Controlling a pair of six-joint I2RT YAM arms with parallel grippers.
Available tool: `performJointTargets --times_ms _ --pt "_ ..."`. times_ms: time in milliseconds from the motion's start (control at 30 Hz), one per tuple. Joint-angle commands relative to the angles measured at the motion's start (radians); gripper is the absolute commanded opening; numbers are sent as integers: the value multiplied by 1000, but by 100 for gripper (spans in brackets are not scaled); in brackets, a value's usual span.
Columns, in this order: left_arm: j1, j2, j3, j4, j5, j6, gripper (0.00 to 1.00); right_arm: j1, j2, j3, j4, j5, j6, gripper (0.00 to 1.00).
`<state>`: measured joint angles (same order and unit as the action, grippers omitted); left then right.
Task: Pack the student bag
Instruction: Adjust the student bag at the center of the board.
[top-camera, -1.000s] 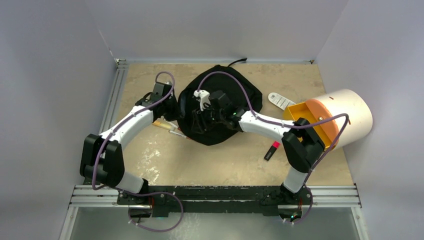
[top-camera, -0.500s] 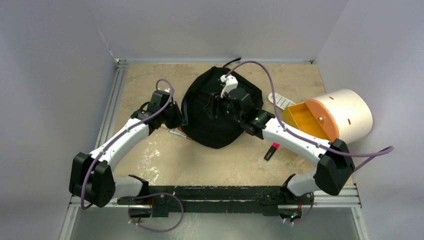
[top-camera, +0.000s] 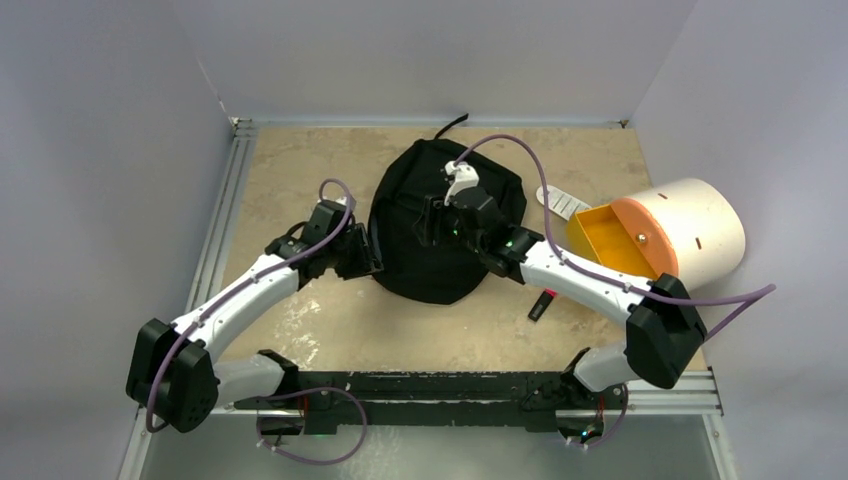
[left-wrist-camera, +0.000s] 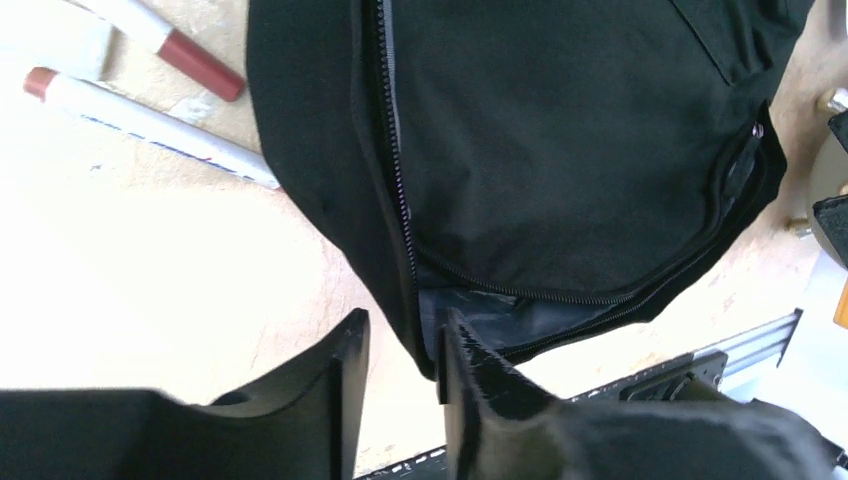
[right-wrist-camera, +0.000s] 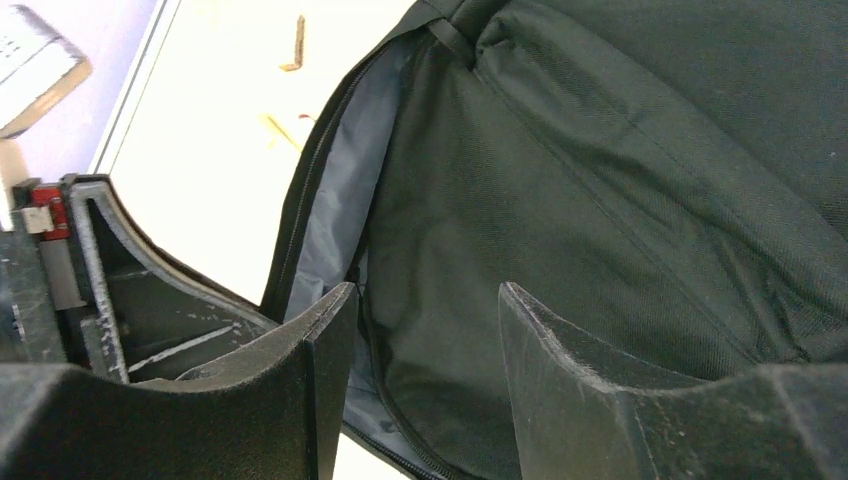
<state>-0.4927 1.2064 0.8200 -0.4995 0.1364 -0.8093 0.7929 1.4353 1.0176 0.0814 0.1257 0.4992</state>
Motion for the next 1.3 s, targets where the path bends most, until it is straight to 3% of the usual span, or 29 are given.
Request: performJointTargets --times_ms 0,133,467,733,900,1267 --pt "-4 -44 52 -57 -104 23 35 0 -30 -11 49 58 52 57" --pt "-1 -26 148 -83 -188 84 47 0 -32 -37 71 50 86 57" --pt "113 152 342 -48 -239 226 50 -1 45 -10 99 14 122 56" --pt "116 201 381 17 -100 309 48 -53 -45 -28 -80 284 217 60" --pt "-12 157 340 85 -84 326 47 -131 -194 -157 -109 284 289 60" --pt "-297 176 266 162 -74 277 44 -150 -412 -381 -151 305 479 59"
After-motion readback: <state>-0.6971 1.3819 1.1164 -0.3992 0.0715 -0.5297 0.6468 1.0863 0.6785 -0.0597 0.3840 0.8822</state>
